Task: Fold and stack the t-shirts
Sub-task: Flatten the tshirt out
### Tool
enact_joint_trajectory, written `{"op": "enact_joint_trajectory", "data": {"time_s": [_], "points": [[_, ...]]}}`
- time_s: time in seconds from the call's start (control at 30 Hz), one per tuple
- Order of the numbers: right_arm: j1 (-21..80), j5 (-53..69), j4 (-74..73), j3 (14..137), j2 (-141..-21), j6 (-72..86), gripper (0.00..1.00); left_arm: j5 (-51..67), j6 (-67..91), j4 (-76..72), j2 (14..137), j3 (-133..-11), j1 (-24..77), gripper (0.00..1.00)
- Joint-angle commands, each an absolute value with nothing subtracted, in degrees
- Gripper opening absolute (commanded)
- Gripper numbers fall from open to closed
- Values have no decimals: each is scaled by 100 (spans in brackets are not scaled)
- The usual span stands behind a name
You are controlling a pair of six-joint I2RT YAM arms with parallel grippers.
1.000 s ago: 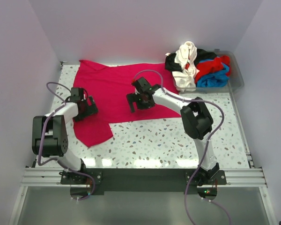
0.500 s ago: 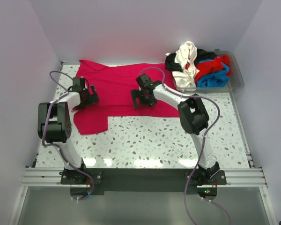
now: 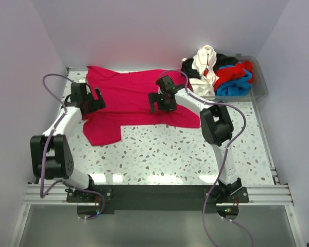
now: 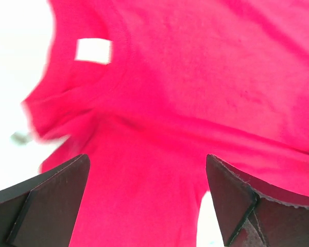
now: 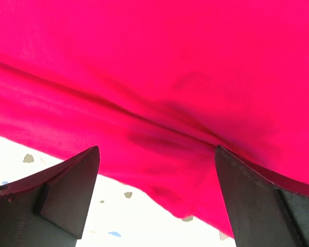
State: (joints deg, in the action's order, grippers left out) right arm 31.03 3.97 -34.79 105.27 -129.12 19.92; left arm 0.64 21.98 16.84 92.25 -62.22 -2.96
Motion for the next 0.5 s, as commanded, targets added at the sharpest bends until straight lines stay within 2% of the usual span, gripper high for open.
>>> {"op": "enact_joint_trajectory", "data": {"time_s": [0.0, 0.13, 0.17, 0.2, 0.3, 0.47], "points": [[3041, 677, -3322, 10319, -12261, 1925, 96, -552, 2442, 2240, 8281, -5653, -369, 100], [2988, 790, -3340, 9985, -11901, 1995, 96, -774, 2777, 2549, 7744, -5011, -466, 95], [2980, 817, -3331, 9863, -11857, 2013, 96, -739, 2821, 2540, 7717, -4836, -475, 93], [2988, 852, -3305, 9818, -11822, 2039, 96, -669, 2839, 2531, 7708, -4764, -475, 85], [2979, 1010, -3296, 9703, -11769, 2118, 96, -466, 2944, 2505, 7708, -4615, -475, 79], [2980, 1055, -3322, 9694, -11707, 2171, 96, -597, 3120, 2592, 7769, -4439, -475, 79]]}}
